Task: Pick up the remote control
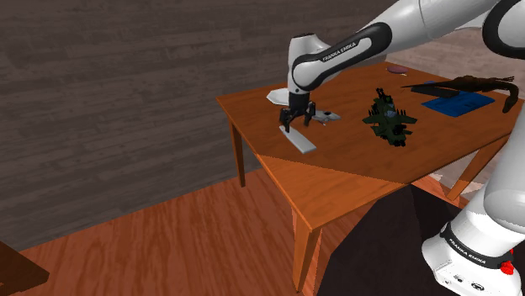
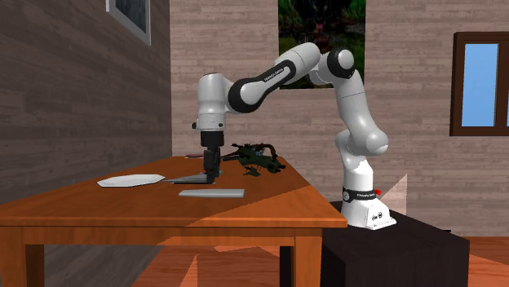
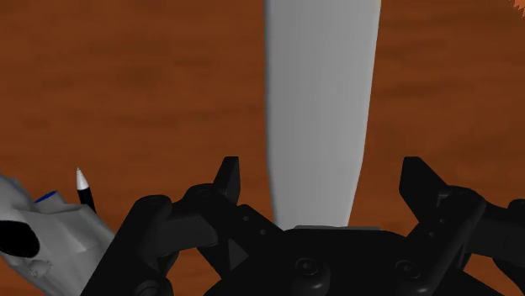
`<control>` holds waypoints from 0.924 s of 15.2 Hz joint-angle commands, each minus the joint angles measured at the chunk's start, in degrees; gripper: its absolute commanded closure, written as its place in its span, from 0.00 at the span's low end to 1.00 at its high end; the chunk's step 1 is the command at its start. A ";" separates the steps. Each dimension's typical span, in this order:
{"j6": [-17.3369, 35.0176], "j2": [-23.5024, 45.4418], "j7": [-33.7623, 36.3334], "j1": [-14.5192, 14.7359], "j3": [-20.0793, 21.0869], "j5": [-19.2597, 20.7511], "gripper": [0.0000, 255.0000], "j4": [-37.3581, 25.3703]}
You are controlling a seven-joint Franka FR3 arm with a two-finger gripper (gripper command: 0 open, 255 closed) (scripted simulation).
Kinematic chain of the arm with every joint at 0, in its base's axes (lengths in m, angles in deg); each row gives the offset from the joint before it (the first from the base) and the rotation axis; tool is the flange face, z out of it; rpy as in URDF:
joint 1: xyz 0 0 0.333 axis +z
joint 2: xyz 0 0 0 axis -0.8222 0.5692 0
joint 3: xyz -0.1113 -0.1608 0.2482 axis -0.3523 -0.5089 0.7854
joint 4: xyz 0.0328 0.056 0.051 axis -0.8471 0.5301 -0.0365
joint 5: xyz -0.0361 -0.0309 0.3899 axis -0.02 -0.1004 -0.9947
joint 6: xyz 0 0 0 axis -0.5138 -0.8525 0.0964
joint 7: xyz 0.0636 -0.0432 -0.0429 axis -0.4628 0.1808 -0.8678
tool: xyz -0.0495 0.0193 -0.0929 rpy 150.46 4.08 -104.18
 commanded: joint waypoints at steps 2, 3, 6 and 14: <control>1.75 2.03 0.67 0.12 -0.20 0.42 0.00 -0.44; 2.42 2.40 0.73 0.14 -0.22 0.50 0.00 -0.13; 4.41 3.56 0.91 0.20 -0.31 0.77 0.00 0.72; 5.45 4.20 0.97 0.21 -0.38 0.92 1.00 1.12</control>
